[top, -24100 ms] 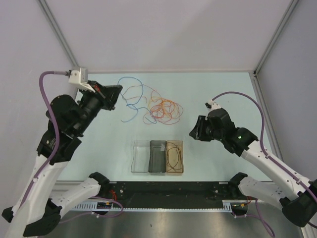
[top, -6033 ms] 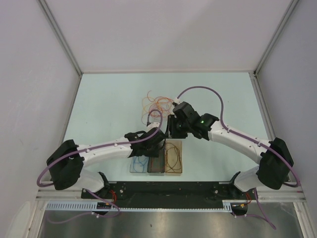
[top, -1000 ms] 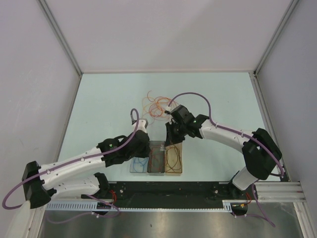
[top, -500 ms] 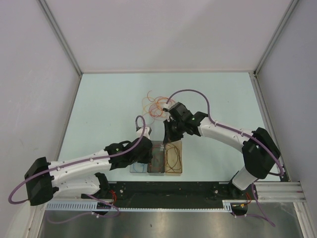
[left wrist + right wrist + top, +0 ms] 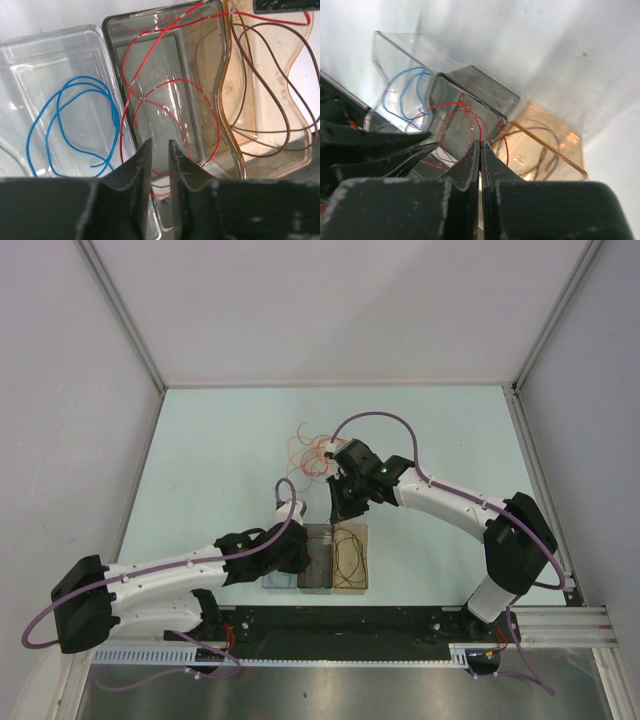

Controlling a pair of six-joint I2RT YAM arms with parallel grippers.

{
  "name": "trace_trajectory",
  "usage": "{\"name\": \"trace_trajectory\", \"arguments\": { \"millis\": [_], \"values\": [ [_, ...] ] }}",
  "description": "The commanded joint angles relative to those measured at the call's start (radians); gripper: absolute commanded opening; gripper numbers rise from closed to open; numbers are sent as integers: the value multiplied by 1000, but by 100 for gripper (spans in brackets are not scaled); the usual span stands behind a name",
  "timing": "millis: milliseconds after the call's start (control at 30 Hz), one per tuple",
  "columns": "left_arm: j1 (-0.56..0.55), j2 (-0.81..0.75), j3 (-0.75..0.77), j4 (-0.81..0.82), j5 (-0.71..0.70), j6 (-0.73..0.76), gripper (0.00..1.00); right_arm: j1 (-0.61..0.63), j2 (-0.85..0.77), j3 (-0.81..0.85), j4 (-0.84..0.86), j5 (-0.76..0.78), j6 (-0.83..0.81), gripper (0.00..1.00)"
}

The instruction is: Untangle the cables

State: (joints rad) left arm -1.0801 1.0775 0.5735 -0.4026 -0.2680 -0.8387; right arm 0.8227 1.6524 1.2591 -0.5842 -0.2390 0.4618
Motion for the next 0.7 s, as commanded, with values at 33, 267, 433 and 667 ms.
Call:
{"name": "trace_trajectory", "arguments": {
  "millis": [33,267,433,667],
  "values": [
    [-7,-89,57,-77,-49,9,42,-4,0,45,-140,96,-66,0],
    [-7,-131,130,-189,-128,7,42,15,12,45,-143,99,-71,0],
    [-7,-125,140,-220,-129,-5,36,21,17,45,-135,96,-71,0],
    [-7,-113,124,-251,-142,-34,31,23,17,45,-138,98,-72,0]
  ]
}}
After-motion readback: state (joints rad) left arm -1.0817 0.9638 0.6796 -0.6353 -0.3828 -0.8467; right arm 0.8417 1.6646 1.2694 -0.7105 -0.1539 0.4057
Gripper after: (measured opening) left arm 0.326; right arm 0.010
